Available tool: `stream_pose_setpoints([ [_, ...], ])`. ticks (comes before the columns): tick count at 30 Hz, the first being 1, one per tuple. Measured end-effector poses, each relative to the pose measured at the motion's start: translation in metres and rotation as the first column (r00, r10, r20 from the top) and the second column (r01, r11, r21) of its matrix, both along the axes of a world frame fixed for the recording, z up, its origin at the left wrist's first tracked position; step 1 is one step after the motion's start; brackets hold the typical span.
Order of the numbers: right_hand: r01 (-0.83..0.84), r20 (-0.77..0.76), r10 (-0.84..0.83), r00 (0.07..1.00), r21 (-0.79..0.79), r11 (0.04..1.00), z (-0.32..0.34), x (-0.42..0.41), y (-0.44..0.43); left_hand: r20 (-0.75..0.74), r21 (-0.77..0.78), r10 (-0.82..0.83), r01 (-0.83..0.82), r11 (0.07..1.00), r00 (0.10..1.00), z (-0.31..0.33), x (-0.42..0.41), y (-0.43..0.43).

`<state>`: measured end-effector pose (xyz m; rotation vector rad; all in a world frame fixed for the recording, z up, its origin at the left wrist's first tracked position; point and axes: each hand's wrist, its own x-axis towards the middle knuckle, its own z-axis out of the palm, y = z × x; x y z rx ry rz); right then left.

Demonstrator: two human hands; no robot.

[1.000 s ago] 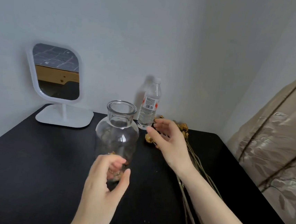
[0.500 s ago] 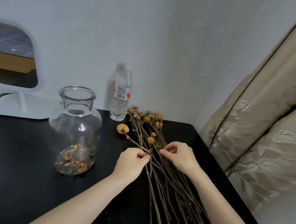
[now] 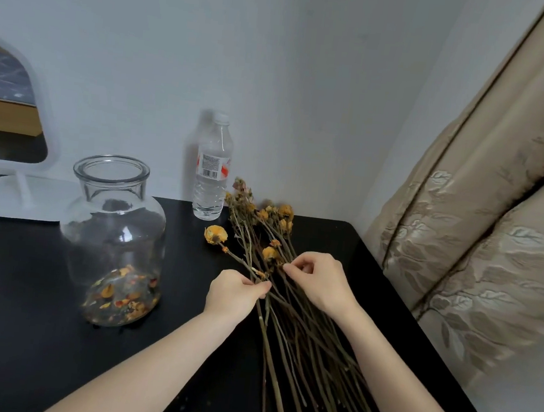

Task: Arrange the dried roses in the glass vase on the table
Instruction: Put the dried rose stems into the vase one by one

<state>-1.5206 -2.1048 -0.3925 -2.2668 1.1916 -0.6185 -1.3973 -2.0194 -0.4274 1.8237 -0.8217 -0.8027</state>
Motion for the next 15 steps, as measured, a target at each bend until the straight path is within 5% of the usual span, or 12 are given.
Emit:
stream_pose_setpoints([
  [15,0.019,0.34,-0.033,0.94,0.044,0.999,0.031,-0.015,-0.009,-0.175,-0.034,0.038,-0.045,0.998,0.984,0.011,-0.003,-0.003],
])
